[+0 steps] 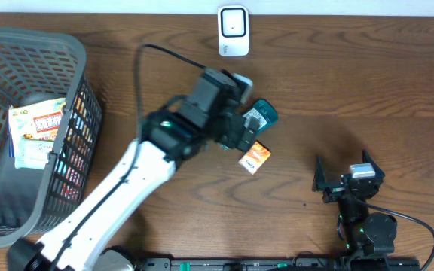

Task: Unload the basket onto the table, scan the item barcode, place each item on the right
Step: 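Place the orange box beside the bottle and open the left gripper, then reach the left gripper into the basket and grasp the mint-green wipes pack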

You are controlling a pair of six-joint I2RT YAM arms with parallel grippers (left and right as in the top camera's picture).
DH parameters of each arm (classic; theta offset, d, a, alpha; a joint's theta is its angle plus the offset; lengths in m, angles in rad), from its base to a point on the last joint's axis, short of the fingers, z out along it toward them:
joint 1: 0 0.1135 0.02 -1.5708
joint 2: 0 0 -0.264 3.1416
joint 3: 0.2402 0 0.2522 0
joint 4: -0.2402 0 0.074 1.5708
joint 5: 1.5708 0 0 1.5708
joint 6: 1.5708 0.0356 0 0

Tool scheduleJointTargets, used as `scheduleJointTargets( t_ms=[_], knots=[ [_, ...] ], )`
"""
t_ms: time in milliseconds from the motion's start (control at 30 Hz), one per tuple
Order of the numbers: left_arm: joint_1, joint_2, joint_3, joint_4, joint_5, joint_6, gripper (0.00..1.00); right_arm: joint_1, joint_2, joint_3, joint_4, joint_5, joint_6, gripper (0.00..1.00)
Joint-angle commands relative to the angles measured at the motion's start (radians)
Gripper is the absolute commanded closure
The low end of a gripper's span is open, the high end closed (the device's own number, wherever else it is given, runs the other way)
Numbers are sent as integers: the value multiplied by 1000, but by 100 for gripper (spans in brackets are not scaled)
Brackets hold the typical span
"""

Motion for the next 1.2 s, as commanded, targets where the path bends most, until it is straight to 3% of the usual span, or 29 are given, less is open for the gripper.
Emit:
scheduleJointTargets(
  t_ms=[0, 133, 233, 367, 467, 533, 667, 933, 1167],
  knots=[
    [88, -84, 1, -2, -11, -1, 2, -8, 1, -1, -3, -5, 15, 1],
    [186, -158, 31, -5, -35, 12, 2, -8, 1, -1, -3, -5, 15, 1],
    [296, -220, 94, -10, -141, 47, 2, -8, 1, -1, -3, -5, 15, 1],
    [534, -269, 193, 0, -242, 42, 2, -8, 1, -1, -3, -5, 15, 1],
    [729, -265, 213, -3, -241, -83, 2, -8, 1, -1, -3, -5, 15, 1],
    [933, -239, 212, -74, -241, -268, 2, -8, 1, -1, -3, -5, 15, 1],
    [1134, -169, 211, -209, -234, -469, 2, -8, 1, -1, -3, -5, 15, 1],
    [1222, 54, 201, -405, -239, -572, 2, -8, 1, -1, -3, -5, 15, 1],
    [1223, 219, 105, -341, -246, -608, 2, -8, 1, -1, -3, -5, 15, 1]
  ],
)
